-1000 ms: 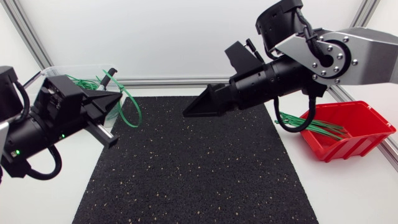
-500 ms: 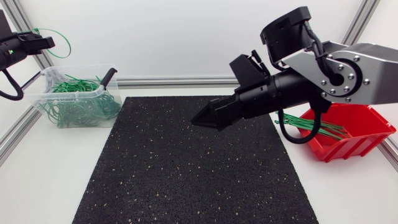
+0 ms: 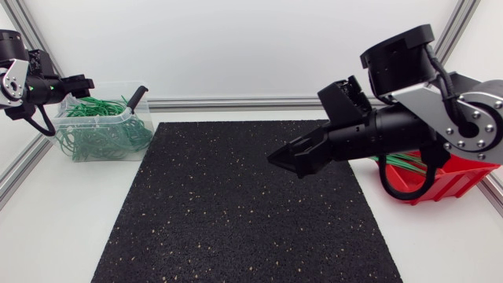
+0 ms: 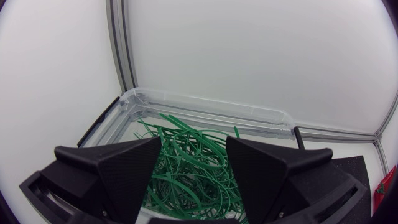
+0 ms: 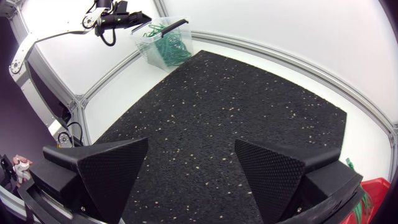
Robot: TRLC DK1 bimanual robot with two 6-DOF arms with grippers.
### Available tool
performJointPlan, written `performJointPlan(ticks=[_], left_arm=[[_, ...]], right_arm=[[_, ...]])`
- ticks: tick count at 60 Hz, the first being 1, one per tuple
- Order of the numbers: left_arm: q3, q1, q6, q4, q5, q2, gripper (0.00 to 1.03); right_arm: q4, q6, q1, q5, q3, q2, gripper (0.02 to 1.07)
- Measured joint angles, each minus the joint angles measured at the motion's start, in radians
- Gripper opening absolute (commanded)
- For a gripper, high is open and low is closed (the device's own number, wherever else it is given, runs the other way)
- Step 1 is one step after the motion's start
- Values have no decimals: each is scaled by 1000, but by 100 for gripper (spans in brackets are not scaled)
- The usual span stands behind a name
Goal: Take a green cable tie from the red box, thread the tail through the head to close it, then place it in the transparent bin on the left.
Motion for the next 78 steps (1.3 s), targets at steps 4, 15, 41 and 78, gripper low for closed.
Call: performJointPlan(ticks=[4,15,41,78], left_arm=[[-43,-6,6,4,-4,-32,100],[-221,-19,16,34,-4,-204,100],[-607,-62,60,128,5,-629,100],[-1025,-214,55,125,5,-1249,100]], right_arm=[[4,-14,-32,29,-20,-37,104],[53,-73,-134,114,-121,-163,104],[121,-158,-330,247,-345,-492,103],[248,-152,-396,365,-651,-927,103]])
